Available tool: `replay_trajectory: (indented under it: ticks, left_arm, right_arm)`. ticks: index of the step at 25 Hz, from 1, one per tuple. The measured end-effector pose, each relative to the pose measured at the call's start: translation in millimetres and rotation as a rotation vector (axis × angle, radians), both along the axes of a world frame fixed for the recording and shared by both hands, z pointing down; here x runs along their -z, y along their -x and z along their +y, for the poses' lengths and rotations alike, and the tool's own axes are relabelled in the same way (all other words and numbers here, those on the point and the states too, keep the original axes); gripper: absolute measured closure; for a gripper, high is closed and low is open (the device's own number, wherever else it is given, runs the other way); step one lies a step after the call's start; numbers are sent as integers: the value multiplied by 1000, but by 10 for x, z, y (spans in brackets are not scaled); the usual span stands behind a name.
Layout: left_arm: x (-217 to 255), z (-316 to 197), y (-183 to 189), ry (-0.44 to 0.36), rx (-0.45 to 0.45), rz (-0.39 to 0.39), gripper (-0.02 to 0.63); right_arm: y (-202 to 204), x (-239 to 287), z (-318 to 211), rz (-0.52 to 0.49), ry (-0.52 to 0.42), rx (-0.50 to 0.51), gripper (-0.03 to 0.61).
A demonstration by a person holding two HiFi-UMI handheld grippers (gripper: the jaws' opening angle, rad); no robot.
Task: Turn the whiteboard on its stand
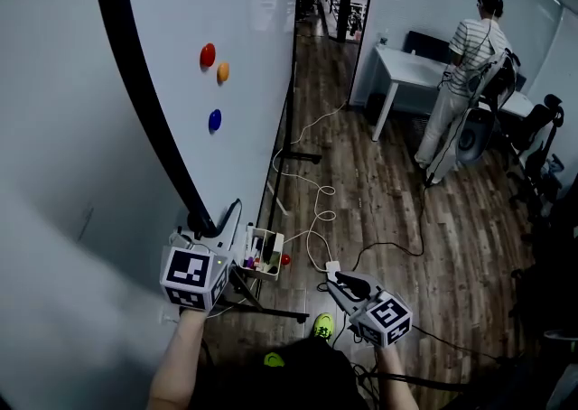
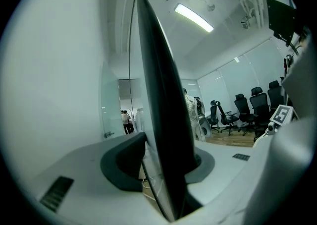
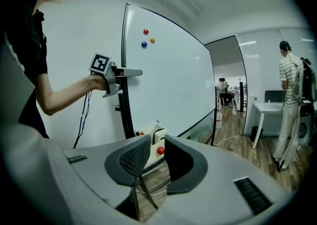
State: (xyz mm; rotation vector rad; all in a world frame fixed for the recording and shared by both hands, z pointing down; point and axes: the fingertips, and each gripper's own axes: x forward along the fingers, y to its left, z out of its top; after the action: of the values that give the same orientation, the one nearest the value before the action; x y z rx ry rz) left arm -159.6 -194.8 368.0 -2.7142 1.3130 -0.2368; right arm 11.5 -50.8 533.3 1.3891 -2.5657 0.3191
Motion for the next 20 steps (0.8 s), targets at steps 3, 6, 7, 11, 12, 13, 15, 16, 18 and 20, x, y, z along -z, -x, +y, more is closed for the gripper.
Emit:
replay_trajectory:
  ticks: [3,6,7,11,12,13,15,16,18,20]
  left_arm:
    - [48,-81,-39,0,0,0,460]
    - [-24,-103,-47,-2,1,-1,460]
    - [-29,-119,-54,-2,2,-3,460]
    - [-93,-170,-42,-5,3,-1,460]
    - [-127,-190,-31,-5,3,1,460]
    - [-146,-228,-25,-4,3,2,460]
    - [-118,-356,-49,0,0,-1,460]
    - [-67,-427,-81,3,-2,-3,460]
    - [42,-523,-155,8,-3,-6,460]
    - [86,-571,-196,8,-1,-7,460]
  right_arm:
    - [-66,15,-12,2,3,-9,495]
    - [-100,-46,3,6,8,-11,495]
    - [-107,-52,2,9,11,-9,495]
    - [-104,-128,21,16,14,-6,495]
    - [-113,-167,18,19,14,-11,495]
    - [-126,-193,-1,22,17,-15,495]
    - [-165,-174,-73,24,26,-15,495]
    - [-200,-122,-117,24,30,-14,497]
    - [-293,-3,-181,20,31,-19,495]
    - [-364,56,-217,17,26,-22,497]
